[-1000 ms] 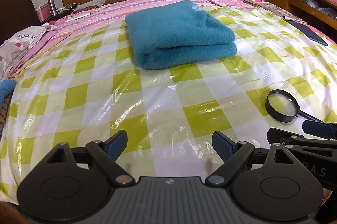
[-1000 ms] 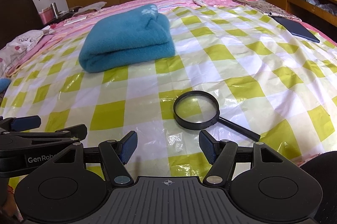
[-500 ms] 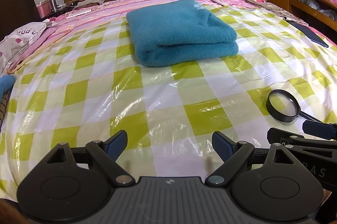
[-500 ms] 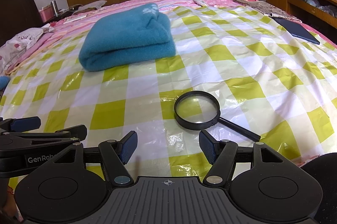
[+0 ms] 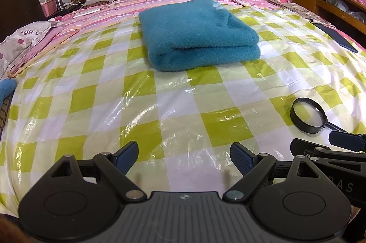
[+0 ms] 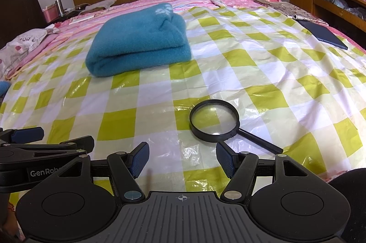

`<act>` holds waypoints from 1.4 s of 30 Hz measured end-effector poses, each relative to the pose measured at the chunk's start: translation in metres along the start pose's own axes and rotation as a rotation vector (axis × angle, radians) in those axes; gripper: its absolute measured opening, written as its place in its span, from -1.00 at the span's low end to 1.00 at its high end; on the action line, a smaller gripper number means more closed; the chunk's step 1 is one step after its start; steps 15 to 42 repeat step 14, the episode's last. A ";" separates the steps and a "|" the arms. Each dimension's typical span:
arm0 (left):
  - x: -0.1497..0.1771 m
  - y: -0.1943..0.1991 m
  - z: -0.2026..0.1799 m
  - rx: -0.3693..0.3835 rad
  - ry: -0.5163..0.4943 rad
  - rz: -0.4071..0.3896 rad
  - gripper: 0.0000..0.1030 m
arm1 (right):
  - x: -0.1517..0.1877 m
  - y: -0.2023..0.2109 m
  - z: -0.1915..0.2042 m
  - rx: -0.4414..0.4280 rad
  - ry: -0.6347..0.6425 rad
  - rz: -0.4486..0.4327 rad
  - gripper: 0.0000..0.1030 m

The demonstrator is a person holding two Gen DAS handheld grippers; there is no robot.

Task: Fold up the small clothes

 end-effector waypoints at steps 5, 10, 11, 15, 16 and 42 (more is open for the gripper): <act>0.000 0.000 0.000 0.001 0.003 0.000 0.78 | 0.000 0.000 0.001 0.002 0.004 -0.001 0.26; 0.000 0.000 0.001 0.000 0.006 0.001 0.78 | 0.000 0.000 0.001 0.002 0.005 -0.001 0.27; 0.000 0.000 0.001 0.000 0.007 0.001 0.78 | 0.000 0.000 0.001 0.002 0.005 -0.001 0.27; 0.000 0.000 0.002 0.000 0.007 0.001 0.78 | 0.000 0.000 0.001 0.002 0.004 -0.001 0.27; 0.000 0.000 0.002 0.000 0.007 0.001 0.78 | 0.000 0.000 0.001 0.002 0.004 -0.001 0.27; 0.000 0.000 0.002 0.000 0.007 0.001 0.78 | 0.000 0.000 0.001 0.002 0.004 -0.001 0.27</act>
Point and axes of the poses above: each gripper's, at about its wrist camera, not at the fingertips, and y roughly against the way its jaws point, z to its left, x to its underside, the point moved 4 cm from there along -y, roughly the way its jaws point, and after that the axes turned 5 degrees about z, right-handed, at the moved point
